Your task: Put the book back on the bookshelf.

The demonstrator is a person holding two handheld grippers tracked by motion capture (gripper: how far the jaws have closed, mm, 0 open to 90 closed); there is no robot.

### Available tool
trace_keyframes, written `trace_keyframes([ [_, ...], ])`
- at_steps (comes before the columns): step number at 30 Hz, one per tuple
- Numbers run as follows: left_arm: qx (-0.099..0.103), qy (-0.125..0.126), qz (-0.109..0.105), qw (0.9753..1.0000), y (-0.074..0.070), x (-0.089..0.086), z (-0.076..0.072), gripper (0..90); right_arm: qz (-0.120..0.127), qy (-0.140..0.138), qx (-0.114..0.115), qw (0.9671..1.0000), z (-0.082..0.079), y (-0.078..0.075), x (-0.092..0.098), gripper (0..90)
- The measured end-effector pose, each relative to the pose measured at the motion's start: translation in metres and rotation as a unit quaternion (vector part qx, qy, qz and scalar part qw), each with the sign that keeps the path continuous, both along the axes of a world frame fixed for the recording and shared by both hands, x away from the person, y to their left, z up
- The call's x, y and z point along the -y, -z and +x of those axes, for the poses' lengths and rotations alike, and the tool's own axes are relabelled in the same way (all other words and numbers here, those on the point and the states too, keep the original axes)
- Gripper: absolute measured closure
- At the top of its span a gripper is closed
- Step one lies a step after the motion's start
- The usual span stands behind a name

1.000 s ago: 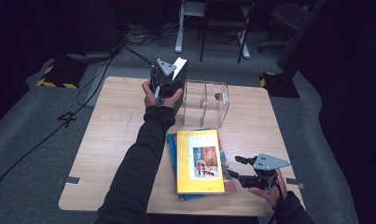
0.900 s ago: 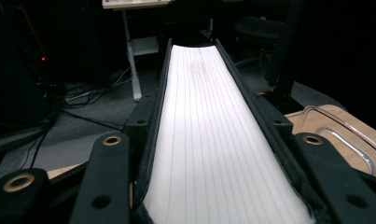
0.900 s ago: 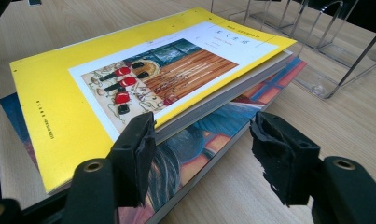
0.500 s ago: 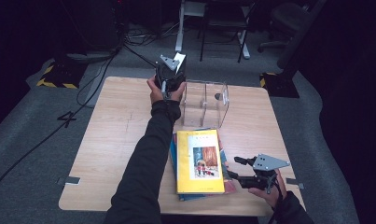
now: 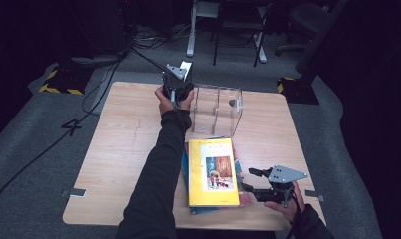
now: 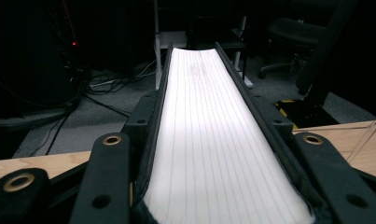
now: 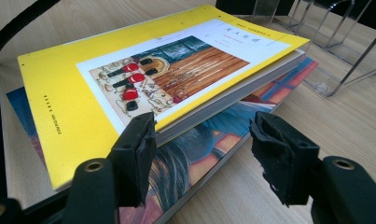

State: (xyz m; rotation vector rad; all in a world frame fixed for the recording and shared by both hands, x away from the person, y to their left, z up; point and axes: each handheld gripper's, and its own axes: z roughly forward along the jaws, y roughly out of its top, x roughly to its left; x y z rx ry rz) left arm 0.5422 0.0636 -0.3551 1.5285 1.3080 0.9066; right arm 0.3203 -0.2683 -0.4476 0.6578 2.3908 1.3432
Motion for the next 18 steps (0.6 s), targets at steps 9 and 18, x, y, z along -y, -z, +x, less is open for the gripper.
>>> trace_keyframes([
  [9,0.007,0.003,-0.009,0.9999,0.010,-0.006,-0.002,52.3,-0.002,-0.005,0.001,1.0000,-0.001,0.001,-0.001,40.1],
  [18,-0.011,0.015,-0.022,0.9996,0.016,-0.018,-0.005,51.1,-0.004,-0.002,0.003,1.0000,-0.001,-0.001,0.002,39.7],
])
